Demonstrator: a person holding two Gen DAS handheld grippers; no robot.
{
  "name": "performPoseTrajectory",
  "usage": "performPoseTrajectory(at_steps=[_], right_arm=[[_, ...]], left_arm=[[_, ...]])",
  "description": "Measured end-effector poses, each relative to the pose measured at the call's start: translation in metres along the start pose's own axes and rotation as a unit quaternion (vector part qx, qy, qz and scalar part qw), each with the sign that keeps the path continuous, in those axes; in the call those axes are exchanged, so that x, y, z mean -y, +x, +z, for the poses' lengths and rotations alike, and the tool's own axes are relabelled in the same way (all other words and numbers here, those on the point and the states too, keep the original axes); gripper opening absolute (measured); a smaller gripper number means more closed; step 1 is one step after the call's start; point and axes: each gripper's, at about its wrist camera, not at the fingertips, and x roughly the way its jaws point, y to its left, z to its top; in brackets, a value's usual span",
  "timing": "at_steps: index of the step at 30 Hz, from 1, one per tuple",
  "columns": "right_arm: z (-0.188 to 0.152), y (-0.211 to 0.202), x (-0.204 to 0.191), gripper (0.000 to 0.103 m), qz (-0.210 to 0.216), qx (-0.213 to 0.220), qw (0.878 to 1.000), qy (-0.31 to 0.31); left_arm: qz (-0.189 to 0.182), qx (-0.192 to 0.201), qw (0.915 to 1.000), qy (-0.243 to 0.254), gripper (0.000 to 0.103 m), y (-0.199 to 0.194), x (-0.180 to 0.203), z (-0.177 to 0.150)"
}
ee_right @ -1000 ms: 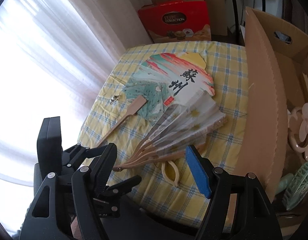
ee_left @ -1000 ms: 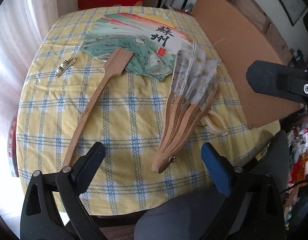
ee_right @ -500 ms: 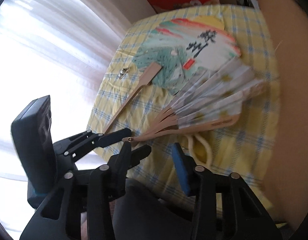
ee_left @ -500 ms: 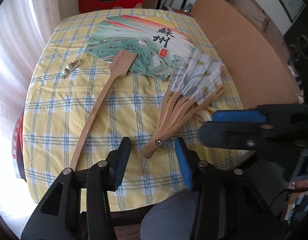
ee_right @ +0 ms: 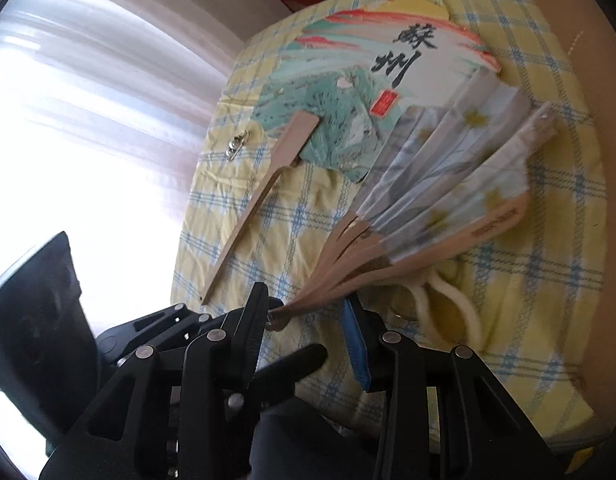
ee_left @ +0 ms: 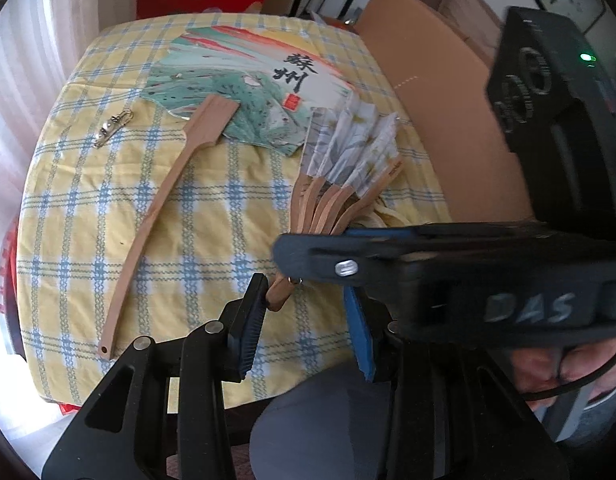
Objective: Organize objects
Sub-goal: 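Grasp the white daisy-print folding fan by its wooden ribs with the right gripper, then lift the folding fan upright with the right gripper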
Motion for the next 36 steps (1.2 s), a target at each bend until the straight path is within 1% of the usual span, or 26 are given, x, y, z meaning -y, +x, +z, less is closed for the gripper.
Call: performPoseTrajectory(at_steps=[3, 4, 6, 8, 9, 11, 12, 13, 14, 16, 17, 20, 21, 26, 27, 28, 31, 35, 36], right_arm=[[0.0, 0.0, 0.001, 0.032, 0.002, 0.011, 1.0, 0.004], [0.0, -0.001, 0.002, 0.026, 0.004, 0.015, 1.0, 0.004], [0.0, -0.002, 0.004, 0.023, 0.008, 0.02, 1.0, 0.007], [-0.002, -0.006, 0.005, 0.014, 0.01, 0.027, 1.0, 0.006], [-0.002, -0.008, 0.005, 0.013, 0.011, 0.031, 0.999, 0.005], [-0.003, -0.014, 0.004, 0.01, 0.015, 0.039, 0.999, 0.001], [-0.003, -0.017, 0.003, 0.01, 0.015, 0.041, 0.999, -0.003], [-0.004, -0.02, 0.002, 0.009, 0.015, 0.043, 0.999, -0.008], [-0.004, -0.022, 0.001, 0.009, 0.016, 0.044, 0.999, -0.01], [-0.003, -0.024, 0.001, 0.009, 0.017, 0.046, 0.999, -0.012], [-0.003, -0.025, 0.002, 0.009, 0.014, 0.047, 0.999, -0.012], [-0.002, -0.029, 0.004, 0.008, 0.016, 0.048, 0.999, -0.01], [-0.002, -0.028, 0.004, 0.008, 0.017, 0.048, 0.999, -0.01], [-0.005, -0.033, 0.005, 0.008, 0.025, 0.048, 0.998, -0.011], [-0.007, -0.036, 0.005, 0.008, 0.026, 0.048, 0.998, -0.012], [-0.011, -0.038, 0.005, 0.008, 0.028, 0.047, 0.998, -0.014], [-0.017, -0.039, 0.0, 0.008, 0.036, 0.042, 0.998, -0.02], [-0.021, -0.039, -0.007, 0.008, 0.041, 0.04, 0.998, -0.028], [-0.021, -0.039, -0.009, 0.009, 0.042, 0.039, 0.998, -0.029]], left_arm=[[-0.006, -0.002, 1.0, -0.001, 0.036, 0.0, 0.0, 0.0], [-0.007, -0.003, 1.0, -0.002, 0.036, 0.0, 0.0, 0.0], [-0.008, -0.003, 1.0, -0.003, 0.036, -0.001, -0.002, 0.001], [-0.022, -0.003, 0.9997, -0.01, 0.038, -0.004, -0.004, 0.001], [-0.029, -0.002, 0.9995, -0.014, 0.04, -0.006, -0.006, 0.001], [-0.048, -0.004, 0.9986, -0.023, 0.054, -0.011, -0.009, 0.001], [-0.057, -0.005, 0.998, -0.027, 0.057, -0.013, -0.01, 0.002], [-0.073, -0.006, 0.9968, -0.03, 0.059, -0.016, -0.011, 0.001], [-0.098, -0.007, 0.9945, -0.037, 0.062, -0.02, -0.013, 0.001], [-0.128, -0.002, 0.9903, -0.053, 0.066, -0.026, -0.02, 0.002], [-0.13, -0.003, 0.9897, -0.059, 0.066, -0.028, -0.023, 0.002], [-0.115, 0.001, 0.9903, -0.078, 0.067, -0.027, -0.032, 0.003], [-0.118, 0.002, 0.9894, -0.084, 0.067, -0.027, -0.034, 0.003], [-0.155, 0.014, 0.9786, -0.134, 0.069, -0.024, -0.052, 0.006], [-0.166, 0.016, 0.9744, -0.15, 0.069, -0.024, -0.059, 0.007], [-0.181, 0.016, 0.9677, -0.174, 0.069, -0.019, -0.065, 0.007], [-0.214, 0.012, 0.9541, -0.209, 0.069, -0.004, -0.073, 0.011], [-0.244, 0.009, 0.9413, -0.233, 0.069, 0.015, -0.073, 0.018], [-0.248, 0.011, 0.9397, -0.235, 0.069, 0.018, -0.072, 0.021]])
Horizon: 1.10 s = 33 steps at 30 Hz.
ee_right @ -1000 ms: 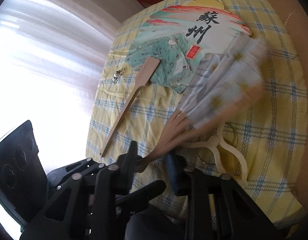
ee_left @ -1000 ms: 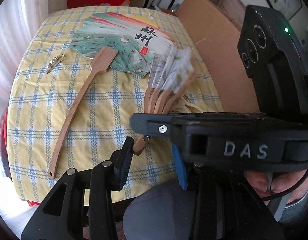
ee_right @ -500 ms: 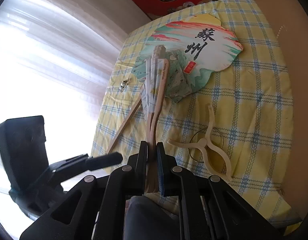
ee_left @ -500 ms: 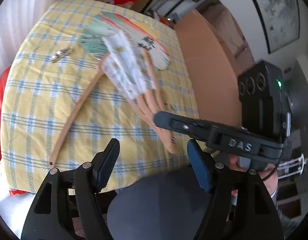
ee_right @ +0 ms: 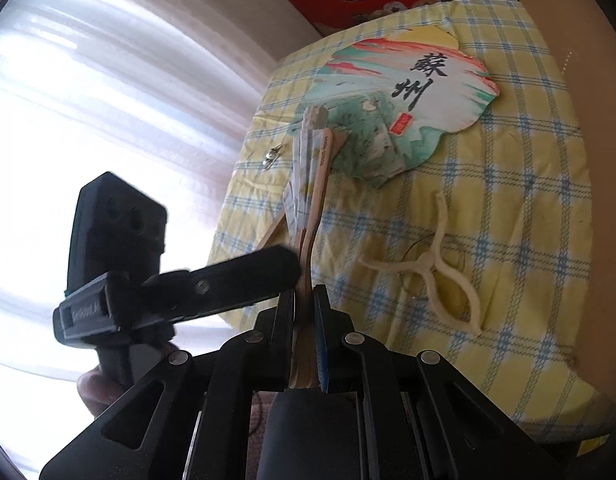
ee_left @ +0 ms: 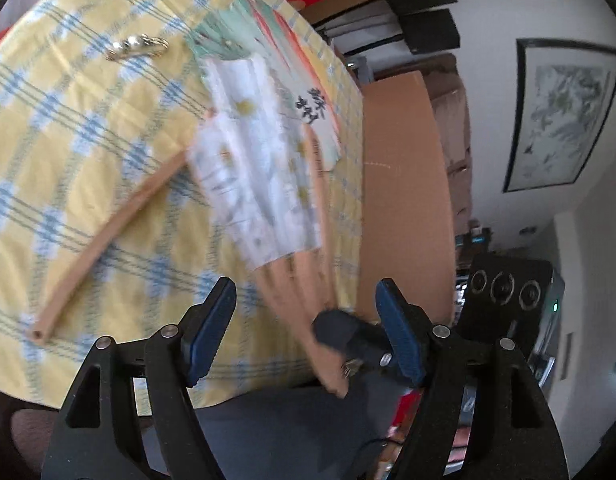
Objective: Organize objects
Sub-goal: 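Lift the folding fan upright with the right gripper, then carry the folding fan with the right gripper over the box and lower it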
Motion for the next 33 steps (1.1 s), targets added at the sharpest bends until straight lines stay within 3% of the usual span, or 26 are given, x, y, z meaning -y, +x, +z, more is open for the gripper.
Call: performPoseTrajectory(at_steps=[12, 24, 33], right_arm=[[0.004, -0.033, -0.015, 0.009, 0.019, 0.029, 0.999, -0.016], [0.021, -0.121, 0.001, 0.009, 0.012, 0.107, 0.994, -0.009], [0.022, -0.183, 0.045, 0.009, -0.018, 0.161, 0.987, 0.023]], left_arm=[[0.0, 0.027, 0.9994, 0.022, 0.066, -0.003, 0.032, 0.008], [-0.001, 0.023, 0.9934, 0.112, 0.065, 0.01, 0.135, 0.019], [-0.003, -0.022, 0.9857, 0.167, 0.065, 0.067, 0.21, 0.013]])
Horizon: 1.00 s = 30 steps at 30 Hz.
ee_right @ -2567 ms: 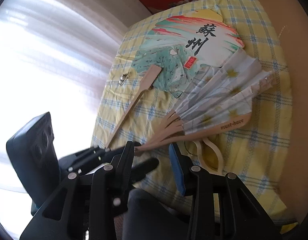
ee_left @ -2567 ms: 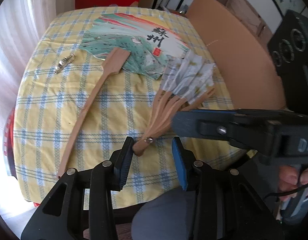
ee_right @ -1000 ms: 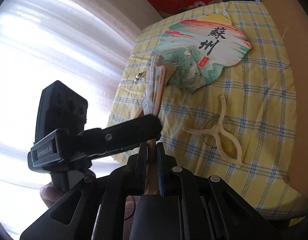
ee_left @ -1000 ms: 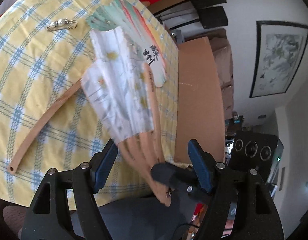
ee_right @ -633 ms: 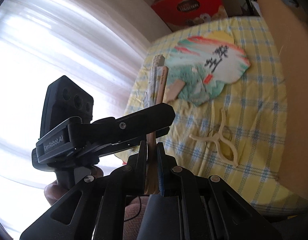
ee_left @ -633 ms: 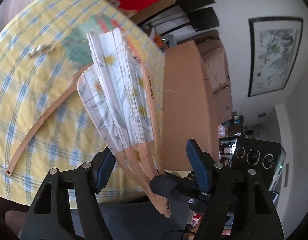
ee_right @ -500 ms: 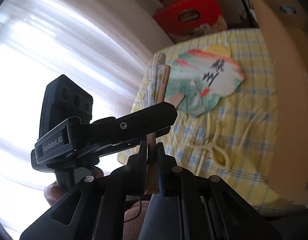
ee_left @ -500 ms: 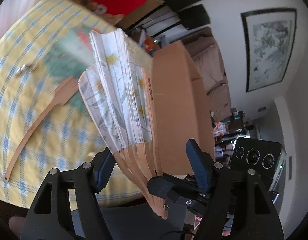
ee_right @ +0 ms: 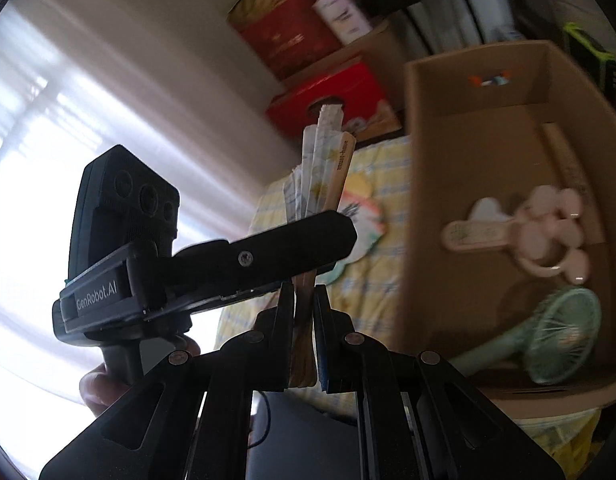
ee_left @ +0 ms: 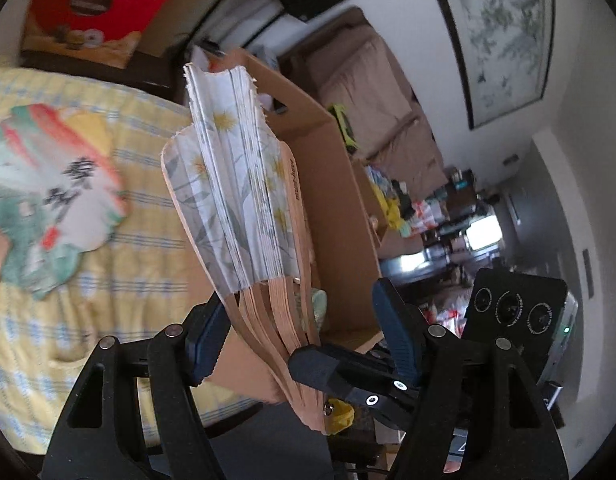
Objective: Organize objects
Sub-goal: 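Carry the folding fan with the right gripper over the box and lower it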
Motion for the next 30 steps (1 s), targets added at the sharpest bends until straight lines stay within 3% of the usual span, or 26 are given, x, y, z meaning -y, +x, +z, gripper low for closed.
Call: performPoseTrajectory(at_steps=[7, 16, 18, 21, 24, 30], right_arm=[[0.0, -0.03, 0.043, 0.008, -0.027, 0.027, 0.999, 0.033], [-0.007, -0.023, 0.089, 0.008, -0.046, 0.024, 0.996, 0.073], [-0.008, -0.017, 0.095, 0.008, -0.05, 0.019, 0.995, 0.08], [-0.01, -0.006, 0.101, 0.009, -0.057, 0.008, 0.995, 0.087], [-0.009, 0.003, 0.098, 0.01, -0.076, -0.004, 0.994, 0.075], [-0.01, 0.016, 0.088, 0.013, -0.12, -0.029, 0.992, 0.036]], left_arm=[[0.022, -0.039, 0.9981, 0.041, 0.065, 0.049, 0.039, 0.003], [0.084, -0.081, 0.9888, 0.093, 0.067, 0.091, 0.062, -0.001], [0.099, -0.079, 0.9871, 0.097, 0.067, 0.09, 0.061, -0.003], [0.091, -0.073, 0.9886, 0.095, 0.068, 0.08, 0.059, -0.006], [0.111, -0.058, 0.9868, 0.103, 0.069, 0.065, 0.058, -0.007], [0.117, -0.039, 0.9868, 0.105, 0.069, 0.035, 0.051, -0.006]])
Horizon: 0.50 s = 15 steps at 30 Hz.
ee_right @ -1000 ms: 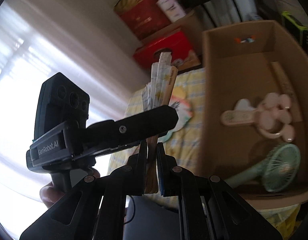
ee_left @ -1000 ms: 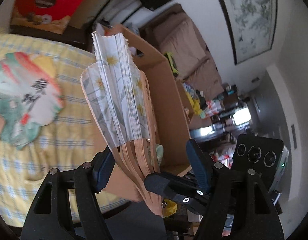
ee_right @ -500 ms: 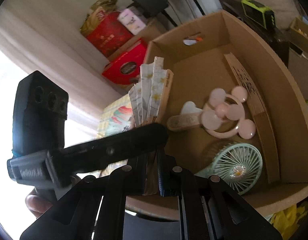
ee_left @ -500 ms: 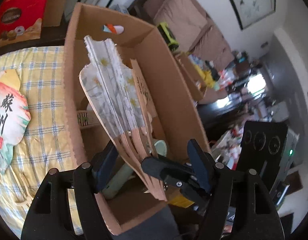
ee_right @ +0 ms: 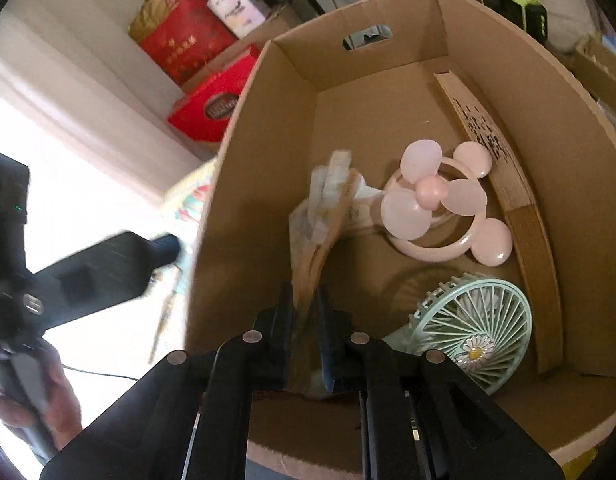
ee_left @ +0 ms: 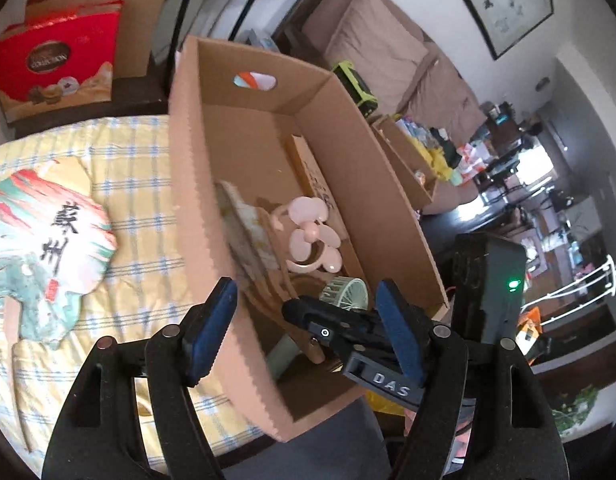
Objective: Organize objects
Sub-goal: 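Carry the folding fan with the right gripper over the box and lower it, then open the right gripper to release the folding fan in the box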
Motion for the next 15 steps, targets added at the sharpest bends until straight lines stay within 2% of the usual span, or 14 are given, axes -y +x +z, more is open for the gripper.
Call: performPoseTrajectory(at_steps=[3, 5, 12, 13, 14, 15], right_arm=[[-0.002, -0.001, 0.0, 0.019, -0.027, 0.004, 1.0, -0.014], [-0.004, -0.005, 0.0, 0.033, -0.034, 0.003, 0.999, -0.026], [-0.001, -0.028, -0.018, 0.034, -0.045, 0.033, 0.996, -0.063], [-0.001, -0.029, -0.021, 0.035, -0.045, 0.036, 0.996, -0.067], [-0.001, -0.03, -0.024, 0.037, -0.045, 0.037, 0.996, -0.072], [-0.001, -0.031, -0.027, 0.037, -0.044, 0.038, 0.995, -0.075]], left_arm=[[0.001, 0.007, 1.0, -0.006, 0.069, -0.012, -0.009, -0.002], [0.0, 0.01, 0.9999, -0.011, 0.069, -0.017, -0.014, -0.004], [0.038, 0.023, 0.9987, -0.024, 0.07, -0.029, -0.033, -0.014], [0.046, 0.026, 0.9983, -0.026, 0.076, -0.031, -0.037, -0.016], [0.05, 0.028, 0.9979, -0.029, 0.087, -0.033, -0.04, -0.018], [0.051, 0.032, 0.9976, -0.034, 0.089, -0.036, -0.043, -0.02]])
